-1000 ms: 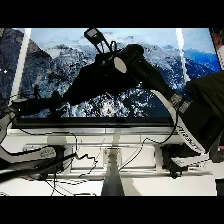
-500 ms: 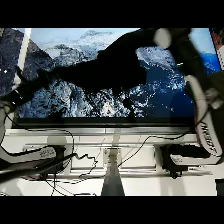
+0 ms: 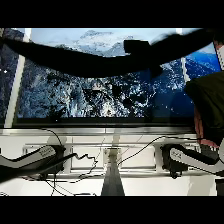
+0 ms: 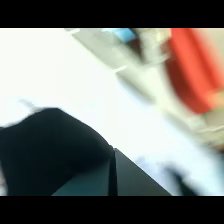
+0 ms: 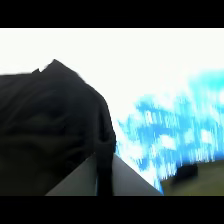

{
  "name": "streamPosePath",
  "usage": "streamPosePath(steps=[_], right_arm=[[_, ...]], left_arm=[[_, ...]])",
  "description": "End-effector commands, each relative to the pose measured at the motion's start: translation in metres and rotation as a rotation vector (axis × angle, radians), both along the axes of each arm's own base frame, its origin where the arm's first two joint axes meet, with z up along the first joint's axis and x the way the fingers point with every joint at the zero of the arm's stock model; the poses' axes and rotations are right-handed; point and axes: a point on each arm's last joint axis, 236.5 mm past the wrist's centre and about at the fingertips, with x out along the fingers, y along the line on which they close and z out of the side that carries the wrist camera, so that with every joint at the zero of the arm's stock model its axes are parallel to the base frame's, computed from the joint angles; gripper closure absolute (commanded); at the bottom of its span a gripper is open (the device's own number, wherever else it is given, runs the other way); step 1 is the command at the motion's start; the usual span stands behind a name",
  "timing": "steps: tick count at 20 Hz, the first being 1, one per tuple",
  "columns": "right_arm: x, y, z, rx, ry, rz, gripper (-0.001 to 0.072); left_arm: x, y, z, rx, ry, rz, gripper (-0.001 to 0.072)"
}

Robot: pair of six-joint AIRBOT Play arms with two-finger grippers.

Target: Fold the clothes and pants, and hang the long-sleeved shirts on hangers.

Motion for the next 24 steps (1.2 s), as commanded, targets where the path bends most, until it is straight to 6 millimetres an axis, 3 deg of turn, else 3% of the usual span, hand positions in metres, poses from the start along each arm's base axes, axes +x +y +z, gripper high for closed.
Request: streamPosePath(steps=[1,3,8,10,12,13,15,18,24], right_arm=[[-0.044,-0.011,-0.051,0.048,0.172,-0.041,0.07],[-0.075,-0.003,-0.077,0.065,0.203,-0.05,0.0701],[-0.196,0.05,-0.167,0.222,0.315,-0.073,0.07],[-0.246,0.053,-0.201,0.23,0.373,-0.143,0.07],[-0.282,0.053,-0.227,0.222,0.417,-0.197,0.0701],[-0.29,0.052,-0.229,0.219,0.409,-0.213,0.07],[-0.283,0.046,-0.214,0.196,0.344,-0.22,0.07],[-0.28,0.045,-0.214,0.195,0.339,-0.22,0.07],[-0.259,0.039,-0.204,0.174,0.243,-0.214,0.07]], left_arm=[[-0.058,0.047,-0.073,0.24,0.344,0.015,0.07],[-0.089,0.059,-0.11,0.262,0.481,0.011,0.07],[-0.156,0.077,-0.17,0.341,0.754,-0.03,0.0699],[-0.178,0.085,-0.186,0.396,0.847,-0.046,0.0699],[-0.192,0.087,-0.199,0.415,0.904,-0.062,0.0699],[-0.198,0.088,-0.205,0.418,0.928,-0.072,0.0699],[-0.218,0.092,-0.22,0.427,1.017,-0.07,0.0699],[-0.246,0.1,-0.239,0.438,1.143,-0.059,0.0699],[-0.254,0.092,-0.263,0.386,1.194,-0.103,0.0698]])
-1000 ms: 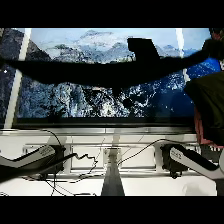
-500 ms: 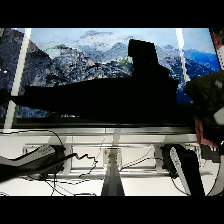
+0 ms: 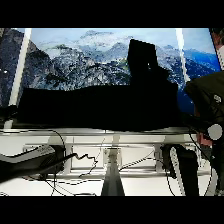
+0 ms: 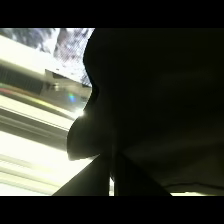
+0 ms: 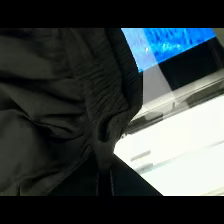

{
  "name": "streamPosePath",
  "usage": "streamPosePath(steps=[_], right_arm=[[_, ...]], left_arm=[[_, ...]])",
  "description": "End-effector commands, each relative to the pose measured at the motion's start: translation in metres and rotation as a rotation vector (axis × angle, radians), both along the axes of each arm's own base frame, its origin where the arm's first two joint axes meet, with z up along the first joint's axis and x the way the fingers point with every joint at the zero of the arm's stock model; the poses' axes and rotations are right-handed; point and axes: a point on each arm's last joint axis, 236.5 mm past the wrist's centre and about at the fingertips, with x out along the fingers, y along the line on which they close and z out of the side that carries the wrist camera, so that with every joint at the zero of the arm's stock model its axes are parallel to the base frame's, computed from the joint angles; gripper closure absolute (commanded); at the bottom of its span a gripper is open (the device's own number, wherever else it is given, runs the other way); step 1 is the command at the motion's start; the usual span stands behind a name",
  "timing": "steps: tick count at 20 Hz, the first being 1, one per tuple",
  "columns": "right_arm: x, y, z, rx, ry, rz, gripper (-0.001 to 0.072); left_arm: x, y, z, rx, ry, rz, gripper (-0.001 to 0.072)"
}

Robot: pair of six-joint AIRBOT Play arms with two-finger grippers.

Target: Fold the clothes and pants, and hang the long-sleeved shirts on hangers.

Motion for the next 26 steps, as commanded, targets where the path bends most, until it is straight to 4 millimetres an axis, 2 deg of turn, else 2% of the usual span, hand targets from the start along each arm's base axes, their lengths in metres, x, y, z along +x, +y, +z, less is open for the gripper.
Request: streamPosePath(steps=[1,3,6,7,8,9,10,12,14,15,16,17,18,20,21,23,25,26], right_arm=[[0.017,-0.007,0.006,-0.034,-0.07,0.01,0.07],[0.017,-0.013,-0.007,-0.059,0.001,0.044,0.07],[0.009,-0.009,-0.04,-0.027,0.183,0.113,0.0699],[0.001,-0.008,-0.049,-0.005,0.256,0.116,0.0698],[-0.007,-0.006,-0.054,0.011,0.321,0.118,0.0661],[-0.013,-0.005,-0.057,0.026,0.371,0.12,0.0488],[-0.014,-0.005,-0.058,0.028,0.391,0.139,0.033],[-0.005,-0.006,-0.051,0.017,0.369,0.169,0.0302],[0.018,-0.009,-0.029,-0.007,0.286,0.189,0.0302],[0.038,-0.01,-0.011,-0.028,0.208,0.222,0.0301],[0.064,-0.01,0.01,-0.045,0.102,0.242,0.027],[0.087,-0.008,0.032,-0.055,-0.001,0.255,0.0137],[0.111,-0.004,0.055,-0.055,-0.106,0.264,0.0085],[0.15,0.004,0.088,-0.031,-0.252,0.278,0.0085],[0.169,0.009,0.098,0.005,-0.299,0.277,0.0085],[0.203,0.033,0.099,0.083,-0.328,0.345,0.0085],[0.237,0.07,0.086,0.124,-0.302,0.456,0.0086],[0.253,0.095,0.074,0.135,-0.276,0.522,0.0086]], left_arm=[[-0.008,0.001,-0.011,-0.009,0.042,0.002,0.0698],[-0.007,0.002,-0.011,-0.002,0.035,0.003,0.0698],[-0.006,0.003,-0.011,0.0,0.035,0.026,0.0696],[-0.006,0.003,-0.011,0.0,0.035,0.026,0.0628],[-0.006,0.003,-0.011,-0.001,0.035,0.026,0.043],[-0.006,0.003,-0.011,0.0,0.034,0.026,0.0169],[-0.005,0.002,-0.011,-0.001,0.032,0.026,0.0033],[0.0,-0.001,-0.009,-0.009,0.016,0.026,0.0033],[0.017,-0.006,-0.002,-0.021,-0.035,0.028,0.0033],[0.027,-0.007,0.005,-0.02,-0.063,0.027,0.0033],[0.041,-0.007,0.014,-0.014,-0.096,0.044,0.0033],[0.054,-0.006,0.024,-0.003,-0.129,0.06,0.0033],[0.069,-0.006,0.037,0.01,-0.169,0.057,0.0033],[0.098,-0.012,0.065,0.029,-0.254,0.022,0.0033],[0.111,-0.016,0.078,0.033,-0.295,0.005,0.0033],[0.135,-0.03,0.101,0.033,-0.368,-0.03,0.0033],[0.153,-0.047,0.114,0.016,-0.429,-0.057,0.0033],[0.159,-0.057,0.117,-0.002,-0.446,-0.069,0.0033]])
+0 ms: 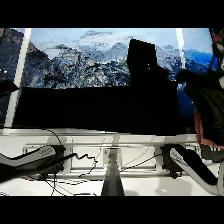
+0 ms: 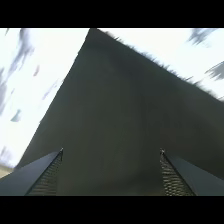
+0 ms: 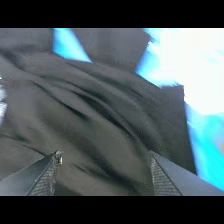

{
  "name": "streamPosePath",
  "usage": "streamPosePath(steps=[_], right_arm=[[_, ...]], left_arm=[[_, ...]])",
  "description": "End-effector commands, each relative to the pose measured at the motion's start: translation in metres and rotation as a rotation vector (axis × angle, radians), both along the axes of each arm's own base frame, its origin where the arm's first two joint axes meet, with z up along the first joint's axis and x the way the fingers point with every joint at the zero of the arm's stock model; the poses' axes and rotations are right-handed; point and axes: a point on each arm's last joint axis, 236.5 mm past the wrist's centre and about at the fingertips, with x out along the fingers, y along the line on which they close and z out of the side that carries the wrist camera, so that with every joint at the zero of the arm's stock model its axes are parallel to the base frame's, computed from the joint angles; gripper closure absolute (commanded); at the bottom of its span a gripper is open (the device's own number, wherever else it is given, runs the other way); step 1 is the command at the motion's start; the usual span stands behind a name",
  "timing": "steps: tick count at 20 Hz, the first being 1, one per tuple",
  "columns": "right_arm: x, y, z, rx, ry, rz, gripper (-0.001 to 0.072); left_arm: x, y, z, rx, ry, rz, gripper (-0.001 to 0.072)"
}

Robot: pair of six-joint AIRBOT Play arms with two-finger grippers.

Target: Fold the clothes and pants, and hang the long-sleeved shirts on hangers.

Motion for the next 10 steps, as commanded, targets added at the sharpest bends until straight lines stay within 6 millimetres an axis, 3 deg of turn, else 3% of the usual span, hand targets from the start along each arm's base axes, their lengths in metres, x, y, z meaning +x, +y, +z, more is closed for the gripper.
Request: streamPosePath(steps=[1,4,6,8,10], right_arm=[[0.063,0.074,-0.015,0.051,-0.009,0.185,0.0086],[0.111,0.152,-0.051,-0.015,-0.013,0.357,0.0093],[0.133,0.187,-0.081,-0.062,0.012,0.413,0.0094],[0.145,0.206,-0.114,-0.067,0.071,0.424,0.0094],[0.155,0.209,-0.14,-0.064,0.117,0.414,0.0095]], left_arm=[[0.032,-0.033,0.024,-0.042,-0.103,-0.049,0.0033],[0.04,-0.052,0.025,-0.053,-0.107,-0.095,0.0033],[0.044,-0.061,0.025,-0.054,-0.106,-0.118,0.0033],[0.046,-0.067,0.025,-0.054,-0.107,-0.133,0.0033],[0.047,-0.068,0.025,-0.053,-0.109,-0.136,0.0033]])
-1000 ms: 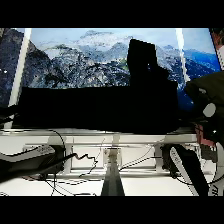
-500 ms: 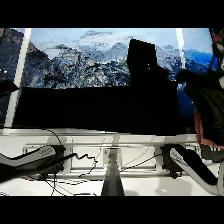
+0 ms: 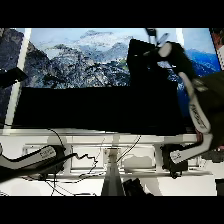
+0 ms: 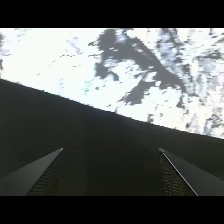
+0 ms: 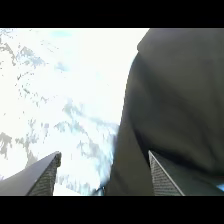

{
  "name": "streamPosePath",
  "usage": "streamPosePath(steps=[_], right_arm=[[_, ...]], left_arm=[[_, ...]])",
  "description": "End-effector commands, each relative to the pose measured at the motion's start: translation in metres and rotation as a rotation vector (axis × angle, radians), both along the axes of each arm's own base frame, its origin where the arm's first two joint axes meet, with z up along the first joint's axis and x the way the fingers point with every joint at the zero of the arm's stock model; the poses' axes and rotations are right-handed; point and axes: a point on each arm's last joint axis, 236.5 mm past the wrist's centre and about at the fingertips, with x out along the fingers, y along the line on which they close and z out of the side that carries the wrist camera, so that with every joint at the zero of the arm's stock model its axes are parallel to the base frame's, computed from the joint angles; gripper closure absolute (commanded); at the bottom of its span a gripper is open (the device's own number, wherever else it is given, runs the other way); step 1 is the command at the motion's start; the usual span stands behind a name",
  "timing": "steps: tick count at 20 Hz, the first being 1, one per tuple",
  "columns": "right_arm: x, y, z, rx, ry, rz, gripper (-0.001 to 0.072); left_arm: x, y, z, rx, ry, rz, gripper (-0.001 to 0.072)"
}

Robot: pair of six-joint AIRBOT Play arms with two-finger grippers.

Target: Fold the clothes and pants, and hang the long-sleeved shirts on hangers.

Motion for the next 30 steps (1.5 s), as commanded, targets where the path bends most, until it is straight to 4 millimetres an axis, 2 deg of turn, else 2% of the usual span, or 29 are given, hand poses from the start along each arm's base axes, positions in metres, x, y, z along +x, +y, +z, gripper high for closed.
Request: streamPosePath(steps=[1,3,4,6,7,9,10,11,13,14,16,19,22,24,27,30], right_arm=[[0.019,0.024,-0.054,-0.034,0.064,0.018,0.0104],[0.025,0.02,-0.072,-0.048,0.089,0.016,0.016],[0.027,0.019,-0.081,-0.059,0.103,0.016,0.0163],[0.032,0.006,-0.095,-0.093,0.13,-0.025,0.0164],[0.035,-0.002,-0.099,-0.109,0.136,-0.046,0.0199],[0.038,-0.008,-0.1,-0.122,0.134,-0.05,0.0369],[0.038,-0.013,-0.1,-0.133,0.137,-0.052,0.0509],[0.036,-0.014,-0.101,-0.138,0.146,-0.05,0.0694],[0.033,-0.013,-0.096,-0.141,0.16,-0.041,0.0699],[0.031,-0.008,-0.088,-0.145,0.155,-0.013,0.07],[0.031,0.006,-0.057,-0.159,0.105,0.07,0.07],[0.023,0.024,0.012,-0.117,0.03,0.097,0.07],[-0.007,0.033,0.075,-0.057,0.019,0.13,0.07],[-0.032,0.03,0.11,-0.052,0.022,0.163,0.07],[-0.08,0.012,0.14,-0.113,0.088,0.232,0.07],[-0.121,-0.02,0.141,-0.213,0.188,0.236,0.07]], left_arm=[[0.004,-0.007,0.001,-0.003,-0.008,-0.016,0.0033],[0.004,-0.007,0.001,-0.003,-0.008,-0.016,0.0033],[0.004,-0.007,0.001,-0.003,-0.008,-0.016,0.0033],[0.004,-0.008,0.001,-0.004,-0.008,-0.016,0.0033],[0.004,-0.008,0.001,-0.004,-0.008,-0.017,0.0033],[0.004,-0.008,0.001,-0.003,-0.008,-0.018,0.0033],[0.005,-0.009,0.001,-0.004,-0.008,-0.019,0.0033],[0.005,-0.009,0.001,-0.005,-0.009,-0.021,0.0033],[0.007,-0.014,0.002,-0.016,-0.015,-0.026,0.0033],[0.009,-0.018,0.004,-0.033,-0.025,-0.024,0.0033],[0.017,-0.031,0.011,-0.099,-0.062,-0.02,0.0033],[0.026,-0.05,0.022,-0.197,-0.113,-0.018,0.0033],[0.031,-0.065,0.03,-0.262,-0.134,-0.028,0.0033],[0.03,-0.077,0.029,-0.268,-0.122,-0.064,0.0033],[0.026,-0.111,0.027,-0.279,-0.089,-0.168,0.0034],[0.024,-0.167,0.026,-0.289,-0.062,-0.304,0.0033]])
